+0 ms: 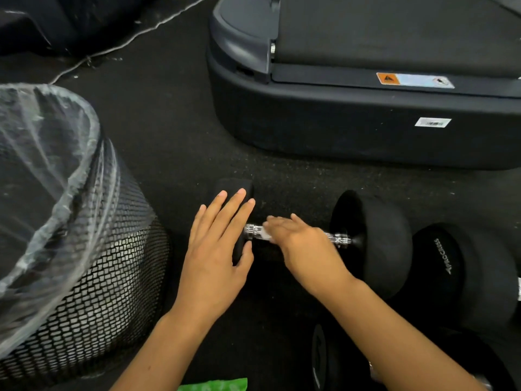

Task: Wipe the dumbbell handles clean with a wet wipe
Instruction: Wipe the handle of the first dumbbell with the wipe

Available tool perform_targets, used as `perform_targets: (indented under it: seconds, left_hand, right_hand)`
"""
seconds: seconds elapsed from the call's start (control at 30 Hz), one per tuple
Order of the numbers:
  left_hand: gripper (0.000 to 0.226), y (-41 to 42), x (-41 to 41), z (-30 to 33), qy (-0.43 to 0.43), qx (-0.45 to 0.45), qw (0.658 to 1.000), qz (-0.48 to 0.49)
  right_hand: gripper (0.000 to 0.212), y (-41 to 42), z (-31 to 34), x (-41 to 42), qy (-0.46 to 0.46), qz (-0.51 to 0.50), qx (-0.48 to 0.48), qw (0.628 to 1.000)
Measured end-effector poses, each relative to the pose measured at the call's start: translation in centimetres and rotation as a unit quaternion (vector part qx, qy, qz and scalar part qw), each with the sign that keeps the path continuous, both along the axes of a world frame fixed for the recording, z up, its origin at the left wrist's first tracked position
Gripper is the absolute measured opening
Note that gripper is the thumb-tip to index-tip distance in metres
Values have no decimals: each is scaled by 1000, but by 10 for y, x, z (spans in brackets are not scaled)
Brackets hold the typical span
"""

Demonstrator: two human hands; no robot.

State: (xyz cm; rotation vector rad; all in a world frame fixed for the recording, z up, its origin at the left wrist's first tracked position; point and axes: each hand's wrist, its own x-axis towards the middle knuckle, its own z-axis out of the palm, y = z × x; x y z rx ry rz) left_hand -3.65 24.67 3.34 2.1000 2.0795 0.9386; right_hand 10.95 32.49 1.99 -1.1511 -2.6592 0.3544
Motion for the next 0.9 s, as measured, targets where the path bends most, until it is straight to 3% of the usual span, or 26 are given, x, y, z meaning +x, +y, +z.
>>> perform_targets:
  seconds: [0.1,0.2,0.27,0.4,0.5,0.67,0.9]
  left_hand:
    - [67,1,1,0,2,1,1000,5]
    - [66,2,1,0,5,-1,1000,4]
    - [67,1,0,-1,4,-3,1000,2]
    - [67,0,1,-1,6,2,1000,3]
    - [66,1,1,-1,6,1,1000,5]
    - [66,1,0,-1,12,1,1000,5]
    - [68,1,-1,-2,9,-4,1000,-4]
  right_hand:
    - [20,10,6,4,32,-65,-51,996]
    - [22,4,4,3,39,-57,-50,996]
    - [36,0,6,13,23,-44,-41,998]
    - [22,6,18,8,5,-121,-29,992]
    - [20,-9,12,-10,-13,-75,-8,997]
    - [50,-4,11,8,15,-27,-26,999]
    - [43,-11,15,7,28,31,-58,997]
